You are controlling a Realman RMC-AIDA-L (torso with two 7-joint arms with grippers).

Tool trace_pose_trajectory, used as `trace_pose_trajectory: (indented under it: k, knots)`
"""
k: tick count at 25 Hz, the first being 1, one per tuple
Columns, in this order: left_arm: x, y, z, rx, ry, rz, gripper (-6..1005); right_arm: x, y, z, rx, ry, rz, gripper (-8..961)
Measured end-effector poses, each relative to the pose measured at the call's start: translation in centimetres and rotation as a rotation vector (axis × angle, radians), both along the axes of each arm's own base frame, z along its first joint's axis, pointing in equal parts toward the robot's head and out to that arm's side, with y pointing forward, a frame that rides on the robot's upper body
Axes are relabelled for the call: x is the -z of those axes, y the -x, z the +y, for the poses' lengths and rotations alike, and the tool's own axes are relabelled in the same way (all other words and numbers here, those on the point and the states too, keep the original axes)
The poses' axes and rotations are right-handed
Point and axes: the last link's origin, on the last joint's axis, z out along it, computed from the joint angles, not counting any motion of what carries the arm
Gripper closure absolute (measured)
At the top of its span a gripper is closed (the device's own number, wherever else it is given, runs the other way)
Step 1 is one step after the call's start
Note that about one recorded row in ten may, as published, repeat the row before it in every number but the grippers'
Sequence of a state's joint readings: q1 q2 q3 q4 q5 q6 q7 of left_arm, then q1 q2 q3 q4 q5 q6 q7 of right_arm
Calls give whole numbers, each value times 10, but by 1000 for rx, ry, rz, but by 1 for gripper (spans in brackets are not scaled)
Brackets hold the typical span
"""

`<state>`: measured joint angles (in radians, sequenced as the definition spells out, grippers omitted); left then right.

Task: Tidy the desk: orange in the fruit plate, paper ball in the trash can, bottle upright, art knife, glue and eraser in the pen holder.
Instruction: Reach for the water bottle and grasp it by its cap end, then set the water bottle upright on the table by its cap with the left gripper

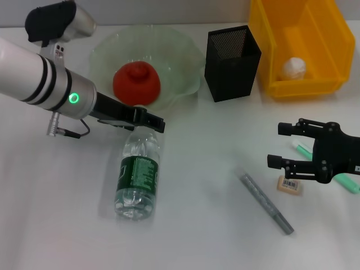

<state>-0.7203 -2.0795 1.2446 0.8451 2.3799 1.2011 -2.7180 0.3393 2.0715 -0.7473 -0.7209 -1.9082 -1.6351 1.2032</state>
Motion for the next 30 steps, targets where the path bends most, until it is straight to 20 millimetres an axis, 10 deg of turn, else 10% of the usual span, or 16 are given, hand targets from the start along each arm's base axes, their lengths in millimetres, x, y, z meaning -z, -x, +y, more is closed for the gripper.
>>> trace_pose_trajectory:
  k: [11, 15, 30]
  knots:
    - [8, -4, -2, 30, 3, 18, 180, -10, -2, -2, 3, -31, 33, 158]
    - [14, -5, -5, 54, 27, 42, 417, -21, -5, -8, 8, -55, 67, 158]
    - [19, -28, -20, 201, 96, 26, 558, -30, -11, -16, 27, -72, 110, 158]
